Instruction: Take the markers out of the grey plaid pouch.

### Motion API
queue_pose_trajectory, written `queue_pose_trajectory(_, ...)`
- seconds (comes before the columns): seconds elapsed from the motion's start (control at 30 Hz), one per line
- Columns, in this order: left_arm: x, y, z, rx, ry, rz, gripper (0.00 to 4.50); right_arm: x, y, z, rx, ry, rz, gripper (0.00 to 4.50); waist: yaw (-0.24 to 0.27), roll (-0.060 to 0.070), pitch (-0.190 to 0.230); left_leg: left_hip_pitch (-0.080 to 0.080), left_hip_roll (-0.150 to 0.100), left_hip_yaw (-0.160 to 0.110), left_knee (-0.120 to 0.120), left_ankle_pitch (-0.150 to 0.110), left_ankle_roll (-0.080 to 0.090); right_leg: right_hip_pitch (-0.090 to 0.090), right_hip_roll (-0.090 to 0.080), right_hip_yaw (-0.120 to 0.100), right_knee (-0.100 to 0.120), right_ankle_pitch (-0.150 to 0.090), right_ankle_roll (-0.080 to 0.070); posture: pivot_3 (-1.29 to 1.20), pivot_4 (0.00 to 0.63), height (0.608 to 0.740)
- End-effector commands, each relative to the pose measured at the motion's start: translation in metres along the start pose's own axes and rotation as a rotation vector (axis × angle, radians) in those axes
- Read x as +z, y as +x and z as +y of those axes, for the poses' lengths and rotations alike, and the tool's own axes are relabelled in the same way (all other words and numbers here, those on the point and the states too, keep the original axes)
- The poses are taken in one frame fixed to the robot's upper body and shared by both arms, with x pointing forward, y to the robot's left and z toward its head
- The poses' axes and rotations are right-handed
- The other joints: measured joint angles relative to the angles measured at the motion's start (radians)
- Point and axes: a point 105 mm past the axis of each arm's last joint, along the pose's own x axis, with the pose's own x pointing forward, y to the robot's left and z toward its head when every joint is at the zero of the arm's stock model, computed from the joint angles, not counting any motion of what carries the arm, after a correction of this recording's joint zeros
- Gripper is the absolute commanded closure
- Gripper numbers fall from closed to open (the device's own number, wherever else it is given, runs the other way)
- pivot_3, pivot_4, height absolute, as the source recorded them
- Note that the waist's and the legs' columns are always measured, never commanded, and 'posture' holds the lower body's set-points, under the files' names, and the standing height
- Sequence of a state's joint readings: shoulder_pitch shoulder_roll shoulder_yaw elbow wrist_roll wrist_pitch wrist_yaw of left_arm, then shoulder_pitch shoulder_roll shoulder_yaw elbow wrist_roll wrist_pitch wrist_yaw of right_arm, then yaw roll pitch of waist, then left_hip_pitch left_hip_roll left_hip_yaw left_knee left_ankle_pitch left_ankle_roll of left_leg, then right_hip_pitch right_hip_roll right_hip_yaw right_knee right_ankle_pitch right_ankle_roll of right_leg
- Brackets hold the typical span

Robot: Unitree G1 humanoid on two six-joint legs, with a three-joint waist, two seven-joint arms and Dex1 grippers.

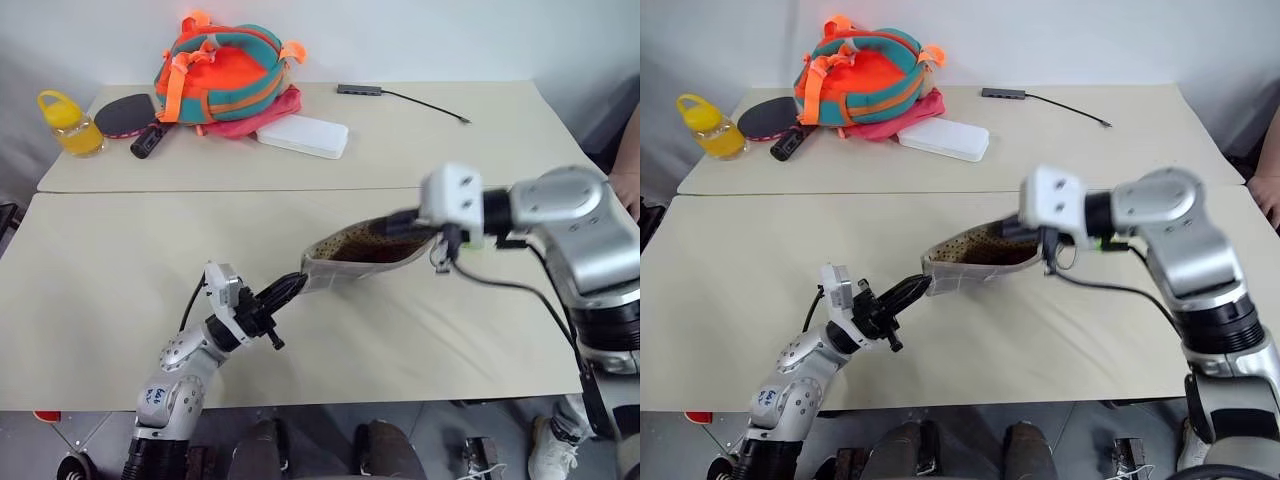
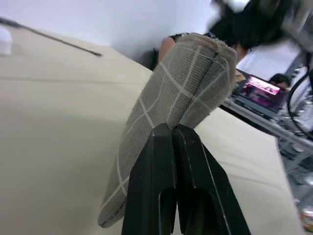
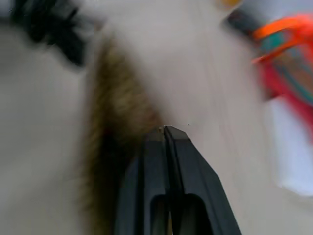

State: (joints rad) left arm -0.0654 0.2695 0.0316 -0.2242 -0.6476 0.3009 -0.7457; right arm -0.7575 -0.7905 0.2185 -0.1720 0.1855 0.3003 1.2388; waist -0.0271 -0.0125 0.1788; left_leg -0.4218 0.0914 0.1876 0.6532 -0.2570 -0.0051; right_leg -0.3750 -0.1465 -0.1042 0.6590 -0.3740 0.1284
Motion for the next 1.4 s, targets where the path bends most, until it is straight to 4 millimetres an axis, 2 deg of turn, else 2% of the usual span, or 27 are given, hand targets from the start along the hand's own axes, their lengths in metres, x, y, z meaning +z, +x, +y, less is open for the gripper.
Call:
queue_pose_trajectory(0.03, 0.009, 0.001, -0.012, -0.097, -0.054, 0.005, 4.50, -0.008, 0.006, -0.005, -0.023, -0.118, 0.077, 4.47, -0.003, 0.000, 0.000, 0.000, 0.000, 0.000, 0.000, 0.000, 0.000, 0.000, 0.000, 0.000, 0.001, 0.000, 0.000, 0.00, 0.150, 0.740)
queue_pose_trajectory(0.13, 0.011, 0.002, -0.011, -0.106, -0.081, 0.011, 4.50, -0.035, 0.021, 0.000, 0.001, -0.219, 0.202, 4.47, -0.005, 0.000, 0.000, 0.001, 0.001, 0.001, 0.001, 0.001, -0.001, 0.000, 0.001, 0.000, 0.002, 0.000, 0.000, 0.00, 0.150, 0.740)
queue_pose_trajectory(0.33, 0.006, 0.008, -0.011, -0.091, -0.117, 0.001, 4.50, -0.037, 0.039, -0.007, 0.006, -0.278, 0.214, 4.47, -0.006, 0.000, 0.000, 0.001, 0.001, 0.001, 0.001, 0.001, -0.001, 0.000, 0.001, 0.001, 0.002, 0.000, 0.000, 0.00, 0.150, 0.740)
queue_pose_trajectory(0.43, 0.003, 0.009, -0.012, -0.088, -0.131, 0.013, 4.50, -0.031, 0.043, -0.014, -0.003, -0.294, 0.207, 3.87, -0.006, 0.000, 0.000, 0.001, 0.001, 0.001, 0.001, 0.001, -0.001, 0.000, 0.001, 0.001, 0.002, 0.000, 0.000, 0.00, 0.150, 0.740)
queue_pose_trajectory(0.53, 0.003, 0.010, -0.013, -0.096, -0.142, 0.016, 4.50, -0.025, 0.043, -0.019, -0.008, -0.322, 0.207, 2.90, -0.004, 0.000, 0.000, 0.001, 0.001, 0.001, 0.001, 0.001, -0.001, 0.000, 0.001, 0.000, 0.002, 0.000, 0.000, 0.00, 0.150, 0.740)
queue_pose_trajectory(0.67, 0.006, 0.011, -0.010, -0.095, -0.170, 0.004, 4.50, -0.021, 0.040, -0.011, 0.051, -0.297, 0.193, 2.90, -0.003, 0.000, 0.000, 0.001, 0.001, 0.001, 0.001, 0.001, -0.001, 0.000, 0.001, 0.000, 0.002, 0.000, 0.000, 0.00, 0.150, 0.740)
queue_pose_trajectory(0.9, 0.017, 0.027, -0.026, -0.237, -0.304, -0.030, 4.50, 0.008, 0.008, 0.012, 0.223, -0.057, 0.081, 2.90, 0.000, 0.000, 0.000, 0.000, 0.001, -0.001, 0.002, 0.000, 0.000, 0.000, 0.001, 0.000, 0.002, 0.000, 0.000, 0.00, 0.150, 0.740)
queue_pose_trajectory(1.0, 0.021, 0.031, -0.031, -0.280, -0.372, -0.052, 4.50, 0.010, -0.004, 0.022, 0.283, -0.012, 0.124, 2.90, 0.000, 0.000, 0.000, 0.000, 0.001, -0.001, 0.002, 0.000, 0.000, 0.000, 0.001, 0.000, 0.001, 0.000, 0.000, 0.00, 0.150, 0.740)
queue_pose_trajectory(1.1, 0.015, 0.030, -0.034, -0.290, -0.425, -0.036, 4.50, 0.010, -0.012, 0.028, 0.313, 0.046, 0.158, 2.90, -0.003, 0.000, 0.000, 0.000, 0.001, -0.001, 0.002, 0.000, 0.000, 0.001, 0.001, 0.000, 0.001, 0.000, 0.000, 0.00, 0.150, 0.740)
queue_pose_trajectory(1.17, 0.004, 0.030, -0.028, -0.241, -0.359, -0.011, 4.50, 0.005, -0.010, 0.027, 0.289, 0.045, 0.178, 2.90, -0.005, 0.000, 0.000, 0.000, 0.001, -0.001, 0.002, 0.000, 0.000, 0.000, 0.001, 0.000, 0.001, 0.000, 0.000, 0.00, 0.150, 0.740)
queue_pose_trajectory(1.27, -0.018, 0.024, -0.021, -0.184, -0.185, 0.069, 4.50, -0.019, -0.003, 0.033, 0.266, 0.033, 0.258, 2.90, -0.002, 0.000, 0.000, 0.001, 0.001, -0.001, 0.002, 0.000, -0.001, 0.001, 0.001, 0.000, 0.001, 0.000, 0.000, 0.00, 0.150, 0.740)
queue_pose_trajectory(1.4, -0.024, 0.018, -0.018, -0.157, -0.069, 0.058, 4.50, -0.028, 0.001, 0.041, 0.274, 0.053, 0.276, 2.90, -0.001, 0.000, 0.000, 0.000, 0.000, -0.001, 0.001, 0.000, 0.000, 0.000, 0.001, 0.000, 0.000, 0.000, 0.000, 0.00, 0.150, 0.740)
